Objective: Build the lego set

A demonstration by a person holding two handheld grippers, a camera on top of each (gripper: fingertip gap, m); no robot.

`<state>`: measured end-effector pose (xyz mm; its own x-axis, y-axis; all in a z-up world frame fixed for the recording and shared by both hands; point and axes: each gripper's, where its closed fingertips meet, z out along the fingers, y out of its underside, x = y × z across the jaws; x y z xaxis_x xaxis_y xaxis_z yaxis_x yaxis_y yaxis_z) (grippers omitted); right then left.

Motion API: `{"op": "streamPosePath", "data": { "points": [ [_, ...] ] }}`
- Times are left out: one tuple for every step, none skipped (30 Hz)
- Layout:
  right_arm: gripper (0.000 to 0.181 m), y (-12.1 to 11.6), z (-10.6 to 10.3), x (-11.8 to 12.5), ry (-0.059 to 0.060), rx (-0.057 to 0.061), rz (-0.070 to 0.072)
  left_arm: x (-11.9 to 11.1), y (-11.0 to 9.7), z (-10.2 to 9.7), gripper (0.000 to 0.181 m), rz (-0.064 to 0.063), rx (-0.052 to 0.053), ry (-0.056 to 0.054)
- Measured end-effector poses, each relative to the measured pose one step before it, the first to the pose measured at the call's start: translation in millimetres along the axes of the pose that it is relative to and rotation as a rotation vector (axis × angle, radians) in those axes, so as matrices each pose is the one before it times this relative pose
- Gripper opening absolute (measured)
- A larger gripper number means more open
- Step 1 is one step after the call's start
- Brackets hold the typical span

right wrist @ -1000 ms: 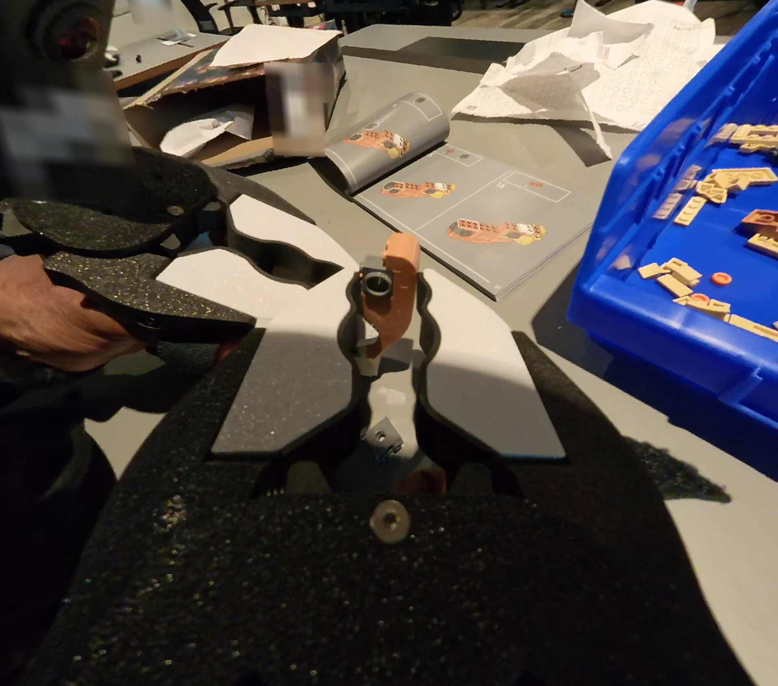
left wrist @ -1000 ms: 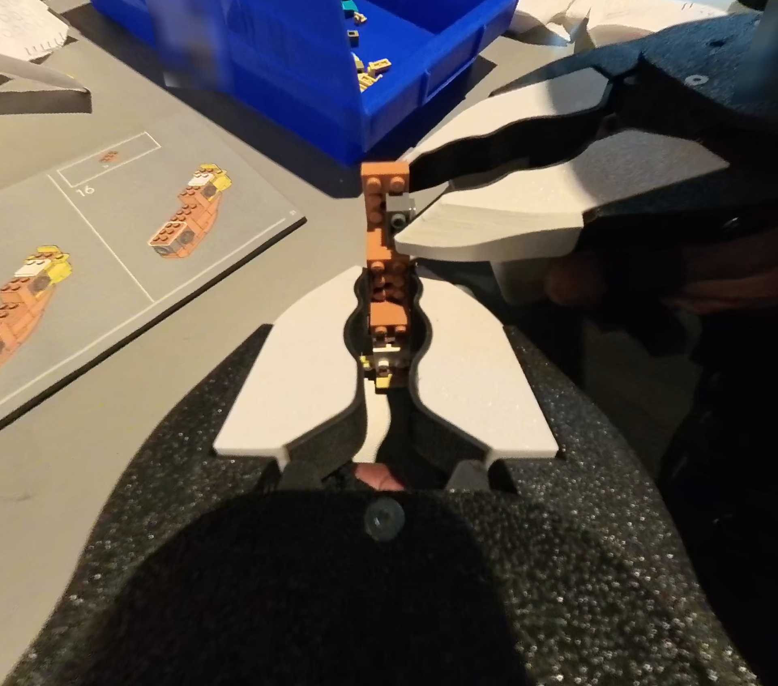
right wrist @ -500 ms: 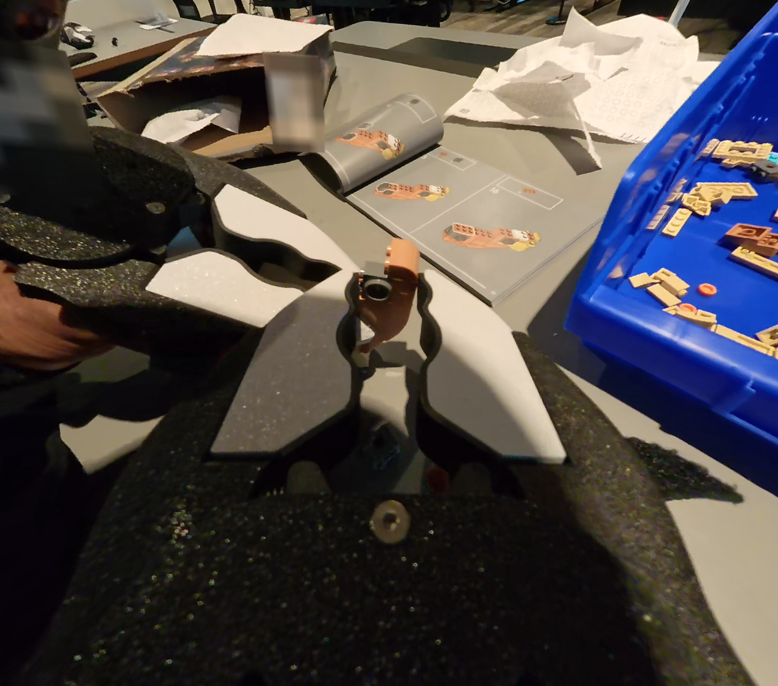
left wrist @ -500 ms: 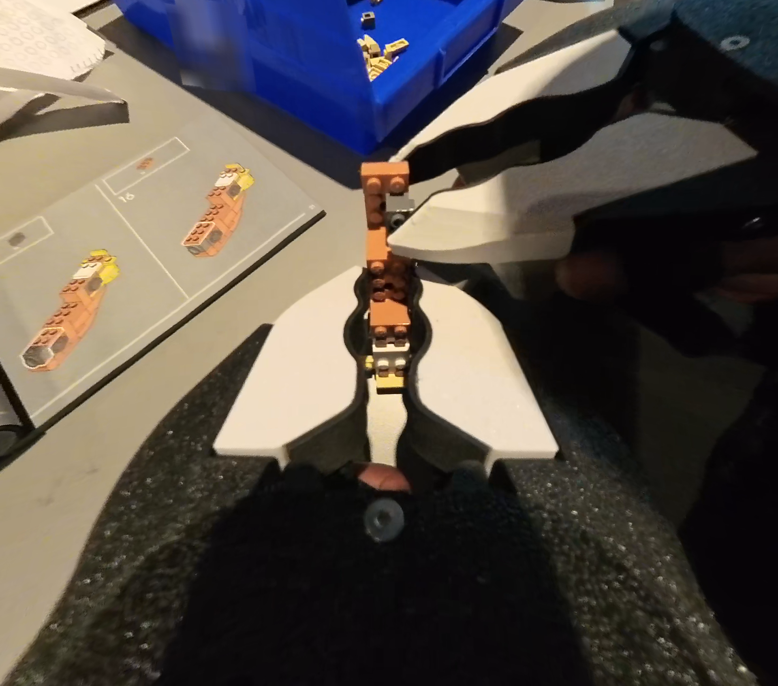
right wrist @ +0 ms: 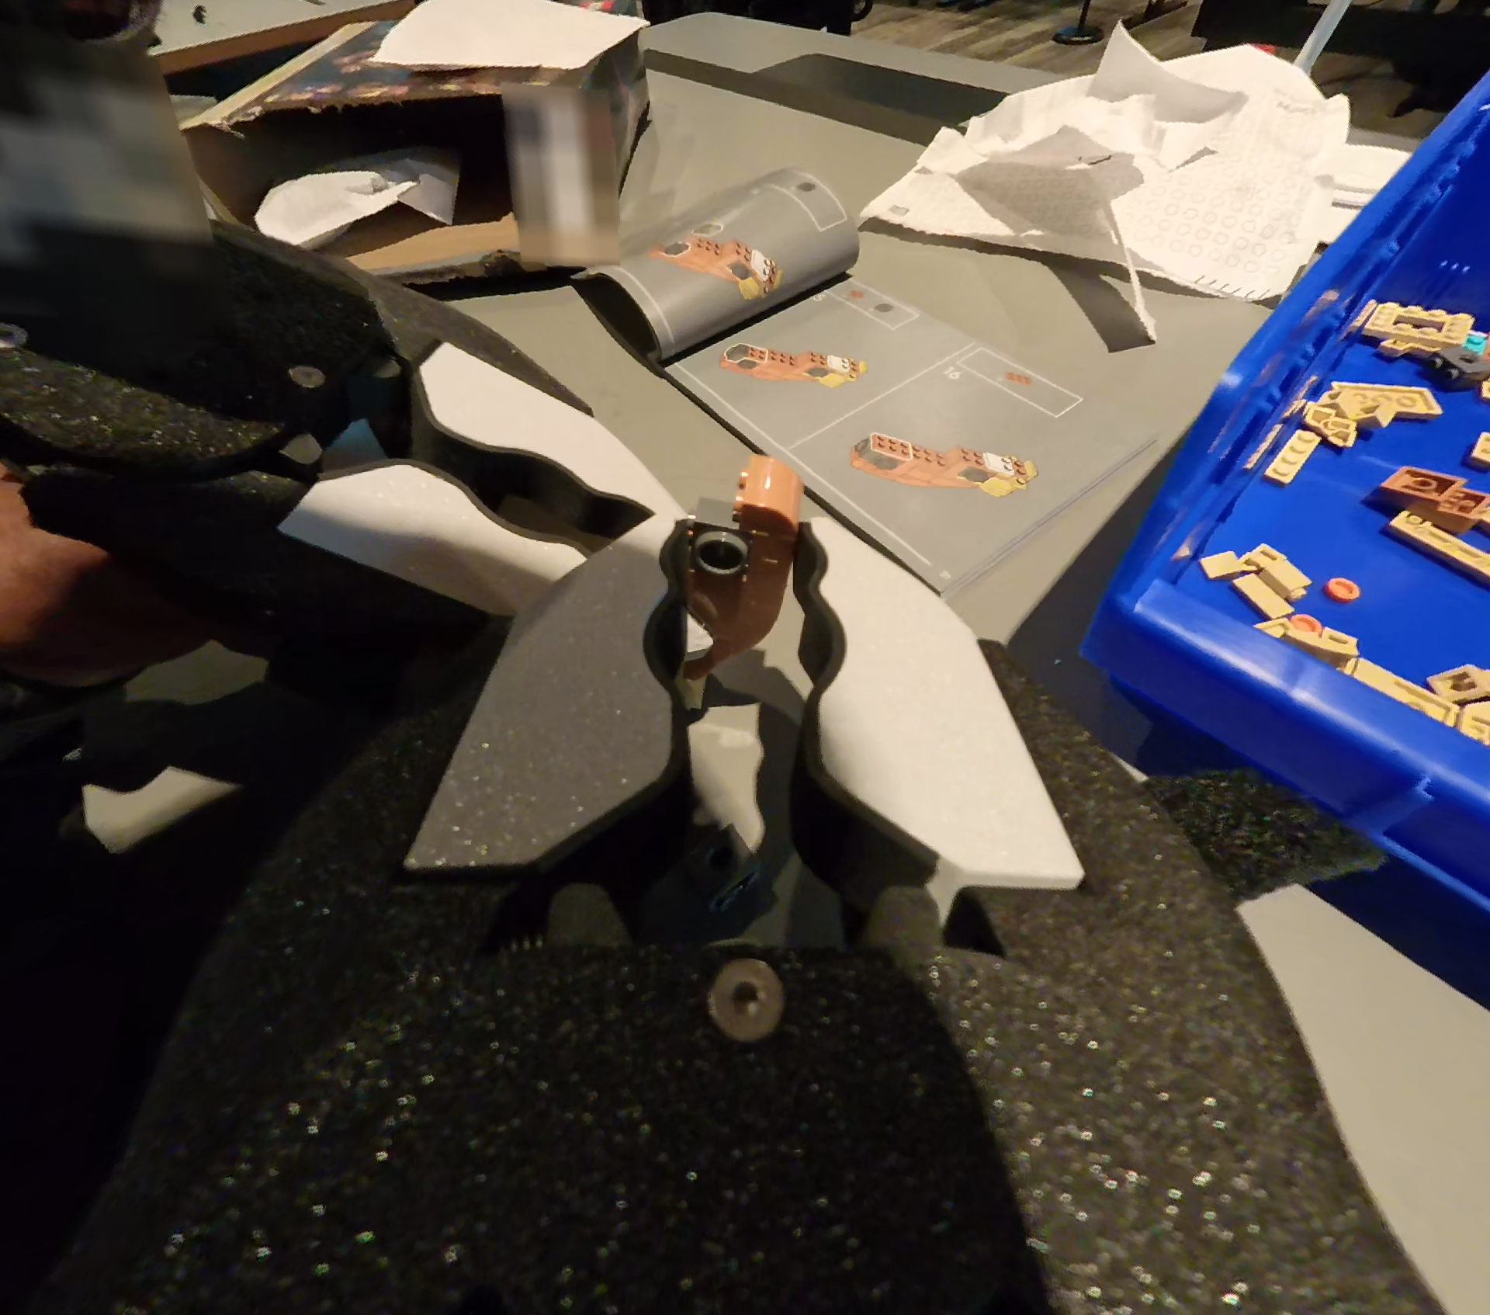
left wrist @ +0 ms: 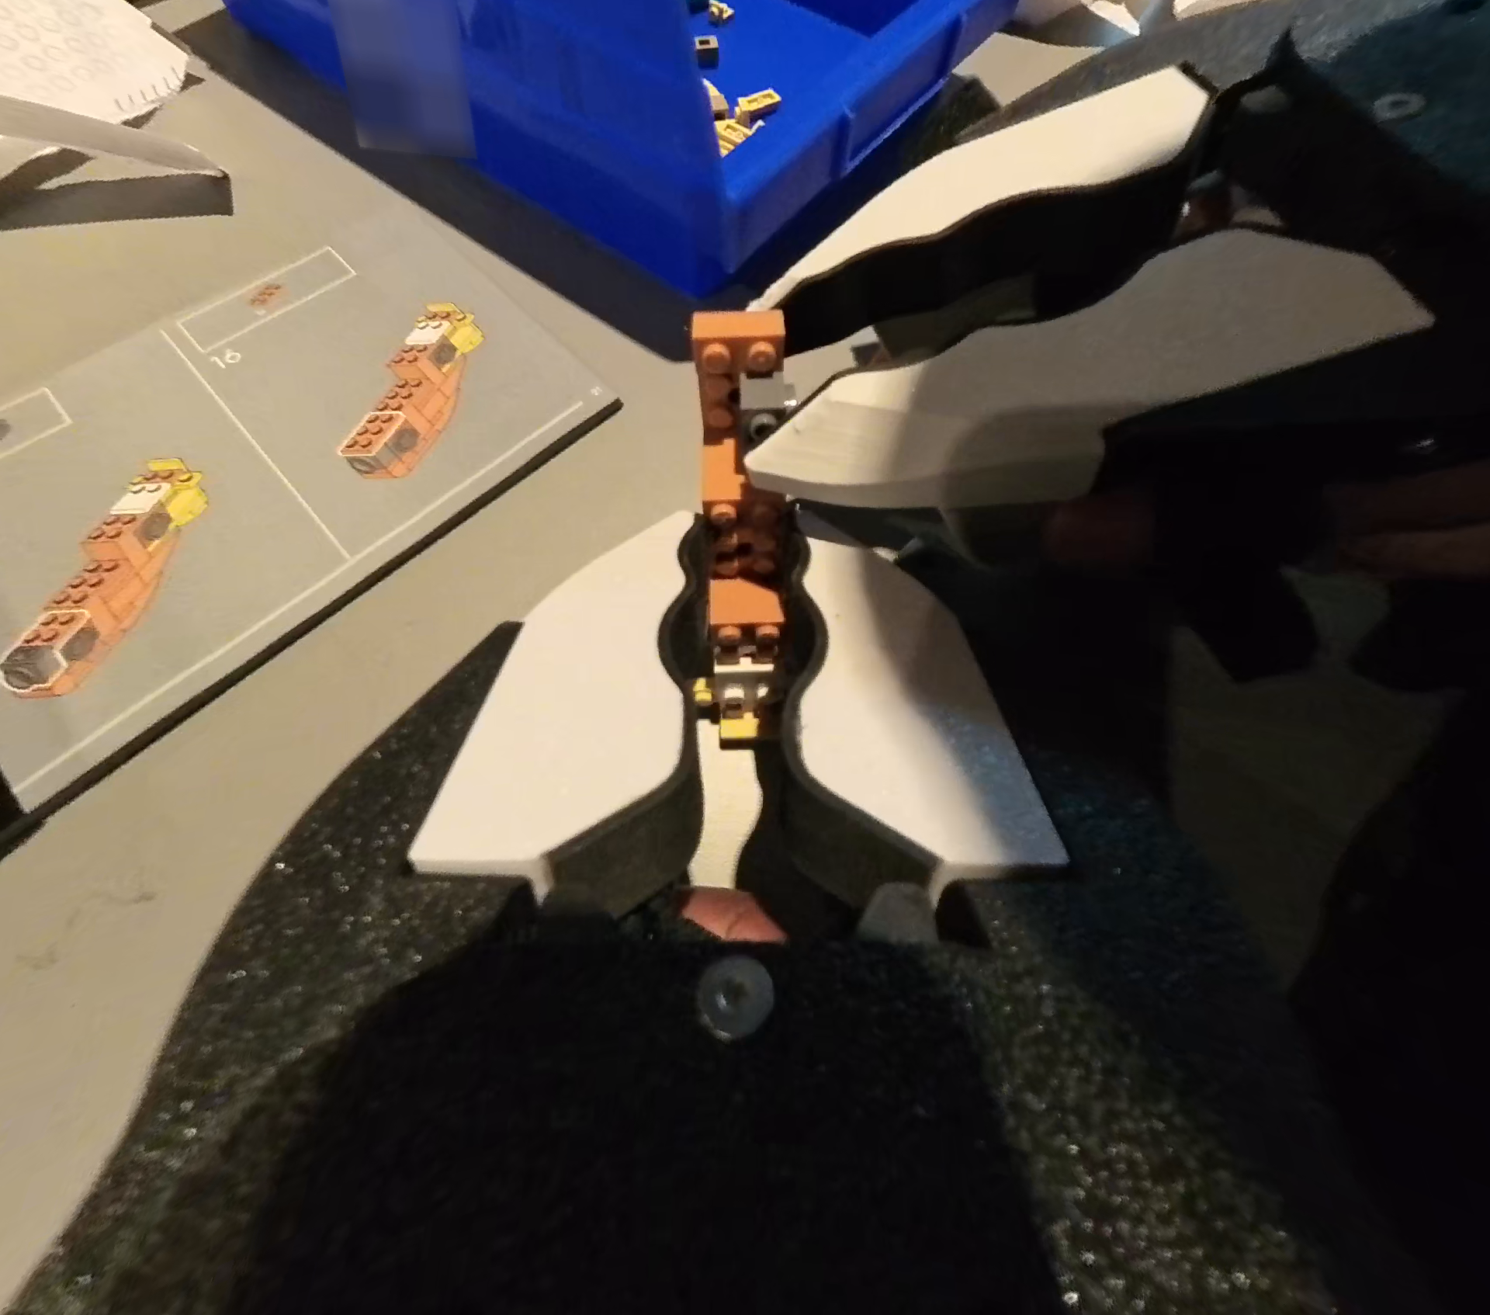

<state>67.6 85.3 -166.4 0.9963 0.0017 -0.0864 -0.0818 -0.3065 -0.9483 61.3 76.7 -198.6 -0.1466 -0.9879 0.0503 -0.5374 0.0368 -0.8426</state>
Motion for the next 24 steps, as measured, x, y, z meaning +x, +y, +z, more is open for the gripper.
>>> {"op": "streamPosePath", "data": {
  "points": [
    [0.024, 0.14, -0.03, 0.19, -0.0014, -0.0034, -0.0014, -0.04, -0.07, 0.15, 0.015, 0.0001, -0.0006, 0.0031],
    [0.024, 0.00, 0.17, 0.32, -0.0022, -0.0022, 0.0025, -0.07, -0.02, 0.09, 0.015, 0.0014, -0.0006, 0.0020],
    [0.024, 0.03, 0.18, 0.26, -0.0006, 0.0006, 0.0039, -0.09, 0.00, 0.19, 0.015, 0.0004, -0.0002, 0.0006],
    [0.024, 0.17, -0.02, 0.24, 0.0002, 0.0003, 0.0000, -0.02, -0.11, 0.23, 0.015, -0.0012, -0.0007, 0.0019],
    [0.024, -0.05, 0.10, 0.04, -0.0005, -0.0008, -0.0016, 0.00, -0.05, 0.04, 0.015, 0.0004, -0.0014, 0.0028],
    [0.024, 0.01, 0.06, 0.04, -0.0013, -0.0004, 0.0000, -0.07, 0.09, -0.01, 0.015, 0.0019, -0.0011, 0.0014],
    [0.024, 0.00, 0.21, 0.16, -0.0007, 0.0009, 0.0023, -0.25, 0.02, 0.03, 0.015, 0.0014, -0.0005, -0.0002],
    [0.024, 0.06, 0.17, 0.26, 0.0004, 0.0014, 0.0043, -0.15, -0.07, 0.17, 0.015, 0.0000, -0.0006, 0.0007],
    [0.024, -0.02, 0.08, 0.07, -0.0007, 0.0008, 0.0007, -0.05, -0.11, 0.12, 0.015, -0.0012, -0.0013, 0.0025],
    [0.024, -0.11, 0.02, 0.09, -0.0016, 0.0005, 0.0014, -0.08, -0.02, 0.02, 0.016, 0.0013, -0.0017, 0.0027],
    [0.024, 0.01, 0.06, 0.16, 0.0005, 0.0014, 0.0033, -0.18, 0.01, 0.15, 0.016, 0.0025, -0.0013, 0.0003],
    [0.024, -0.12, 0.36, 0.10, 0.0007, 0.0045, 0.0061, -0.17, -0.03, 0.18, 0.016, 0.0019, -0.0025, 0.0003],
    [0.024, -0.32, 0.82, 0.10, 0.0023, 0.0091, 0.0056, -0.60, -0.06, 0.14, 0.016, 0.0017, -0.0036, 0.0002],
    [0.024, -0.09, 0.53, 0.31, 0.0006, 0.0040, 0.0103, -0.78, -0.05, 0.18, 0.016, 0.0017, -0.0059, 0.0023],
    [0.024, -0.23, 0.19, 0.19, -0.0017, -0.0005, 0.0066, -0.14, 0.06, 0.09, 0.016, -0.0031, -0.0073, 0.0109],
    [0.025, 0.04, -0.01, -0.37, -0.0069, -0.0011, 0.0009, 0.43, -0.01, 0.13, 0.016, -0.0141, -0.0057, 0.0186],
    [0.035, 0.02, -0.38, -2.98, -0.0251, 0.0016, 0.0062, 0.61, -0.66, -0.04, 0.016, -0.0300, -0.0009, 0.0271],
    [0.043, -1.32, -1.06, -2.71, -0.0240, 0.0109, 0.0201, 0.57, -1.29, -0.60, 0.016, -0.0457, 0.0018, 0.0385],
    [0.049, -3.60, -2.41, -3.04, -0.0283, 0.0274, 0.0174, 1.14, -0.57, -0.90, 0.016, -0.0544, -0.0057, 0.0500],
    [0.052, -3.09, -2.86, -2.10, -0.0217, 0.0216, 0.0155, 1.00, 0.04, -1.08, 0.016, -0.0586, -0.0097, 0.0535],
    [0.054, -2.66, -2.87, -0.18, -0.0091, 0.0162, 0.0103, 1.57, -0.79, -1.54, 0.016, -0.0626, -0.0050, 0.0592],
    [0.054, -1.98, -2.89, 1.35, 0.0015, 0.0129, 0.0045, 1.75, -1.52, -1.92, 0.017, -0.0646, 0.0001, 0.0571],
    [0.054, -0.92, -2.53, 2.30, 0.0061, 0.0049, 0.0031, 1.74, -2.20, -1.94, 0.017, -0.0604, 0.0058, 0.0526],
    [0.054, -0.31, -2.28, 1.76, 0.0027, 0.0016, 0.0004, 2.46, -1.73, -1.57, 0.017, -0.0542, 0.0032, 0.0524]
  ]
}}
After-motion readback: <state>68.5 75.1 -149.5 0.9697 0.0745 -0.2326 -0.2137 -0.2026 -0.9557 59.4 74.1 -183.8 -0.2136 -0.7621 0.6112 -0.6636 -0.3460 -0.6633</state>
